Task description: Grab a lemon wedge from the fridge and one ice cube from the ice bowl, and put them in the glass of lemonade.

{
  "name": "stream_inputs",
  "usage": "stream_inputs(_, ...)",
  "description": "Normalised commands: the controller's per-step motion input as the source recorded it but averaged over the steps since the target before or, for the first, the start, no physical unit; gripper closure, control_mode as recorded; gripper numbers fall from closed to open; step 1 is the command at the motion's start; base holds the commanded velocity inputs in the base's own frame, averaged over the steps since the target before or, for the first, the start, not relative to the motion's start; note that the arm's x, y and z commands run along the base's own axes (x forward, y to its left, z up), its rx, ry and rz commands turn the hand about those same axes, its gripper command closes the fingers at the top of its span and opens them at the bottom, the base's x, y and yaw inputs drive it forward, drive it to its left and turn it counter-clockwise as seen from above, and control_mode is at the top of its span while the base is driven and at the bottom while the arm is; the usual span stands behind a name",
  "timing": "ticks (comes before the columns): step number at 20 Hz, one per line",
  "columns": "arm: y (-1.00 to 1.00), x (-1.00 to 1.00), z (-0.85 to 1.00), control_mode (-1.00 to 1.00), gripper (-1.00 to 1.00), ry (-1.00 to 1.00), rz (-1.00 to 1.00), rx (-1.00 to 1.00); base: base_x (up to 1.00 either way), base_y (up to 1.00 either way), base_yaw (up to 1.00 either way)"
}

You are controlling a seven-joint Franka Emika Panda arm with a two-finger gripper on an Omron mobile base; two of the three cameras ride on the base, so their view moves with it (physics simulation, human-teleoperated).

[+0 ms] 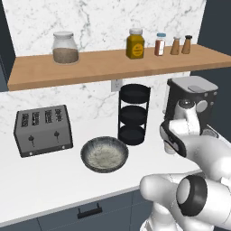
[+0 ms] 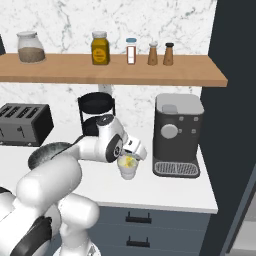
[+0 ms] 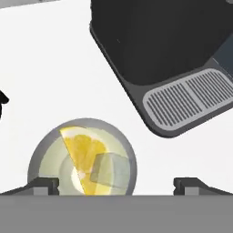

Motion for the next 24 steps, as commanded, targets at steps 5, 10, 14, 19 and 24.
stream_inputs(5,0.16,-0.01,0.76,-1.00,-1.00,-0.21,-0.03,0.00,0.00,0.00,0.00)
stream_inputs(10,-0.01,-0.80,1.00,-1.00,-1.00,-0.50,-0.05,0.14,0.00,0.00,0.00)
stream_inputs(14,-0.57,-1.00,0.82,-1.00,-1.00,-0.53,0.00,0.56,0.00,0.00,0.00)
stream_inputs(19,-1.00,-0.93,0.06,-1.00,-1.00,-0.42,-0.01,0.92,0.00,0.00,0.00)
stream_inputs(24,-0.62,-0.57,-0.01,-1.00,-1.00,-0.20,-0.06,0.69,0.00,0.00,0.00)
